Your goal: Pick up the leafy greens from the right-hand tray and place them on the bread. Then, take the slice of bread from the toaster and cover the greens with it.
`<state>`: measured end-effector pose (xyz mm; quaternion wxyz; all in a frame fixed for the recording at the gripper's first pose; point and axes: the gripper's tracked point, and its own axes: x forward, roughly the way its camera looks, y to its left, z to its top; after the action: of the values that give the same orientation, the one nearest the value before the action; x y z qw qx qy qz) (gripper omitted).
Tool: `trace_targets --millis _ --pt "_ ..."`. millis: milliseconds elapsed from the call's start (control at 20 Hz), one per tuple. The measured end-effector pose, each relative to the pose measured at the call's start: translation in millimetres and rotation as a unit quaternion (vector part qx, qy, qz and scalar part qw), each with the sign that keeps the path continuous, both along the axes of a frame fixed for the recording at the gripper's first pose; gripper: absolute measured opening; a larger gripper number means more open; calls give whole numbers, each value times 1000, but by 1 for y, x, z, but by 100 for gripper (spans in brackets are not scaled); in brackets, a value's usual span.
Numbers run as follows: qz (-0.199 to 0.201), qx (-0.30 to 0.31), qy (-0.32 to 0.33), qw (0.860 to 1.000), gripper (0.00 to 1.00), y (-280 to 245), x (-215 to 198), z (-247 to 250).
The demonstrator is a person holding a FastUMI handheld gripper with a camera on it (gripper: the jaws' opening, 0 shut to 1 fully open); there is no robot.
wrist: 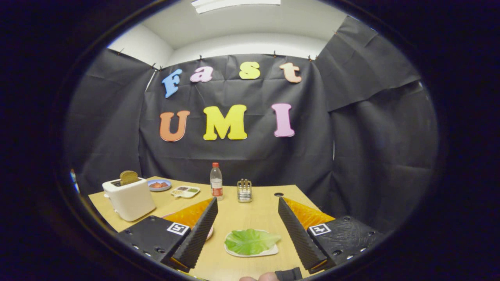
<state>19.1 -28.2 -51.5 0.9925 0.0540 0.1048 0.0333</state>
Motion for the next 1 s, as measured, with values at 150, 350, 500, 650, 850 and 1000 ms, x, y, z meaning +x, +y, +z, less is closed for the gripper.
trace_targets --millis 150,350,500,650,850,1000 --pt "5 26 38 999 95 -6 13 -23" --pt "15 50 101 993 95 -10 34 -58" --pt "18 48 139 989 96 -18 51 -82" --pt "14 48 186 981 96 -29 65 -116" --pt "-7 106 242 965 96 -46 81 -159" --pt "-22 162 283 945 96 -53 88 -181"
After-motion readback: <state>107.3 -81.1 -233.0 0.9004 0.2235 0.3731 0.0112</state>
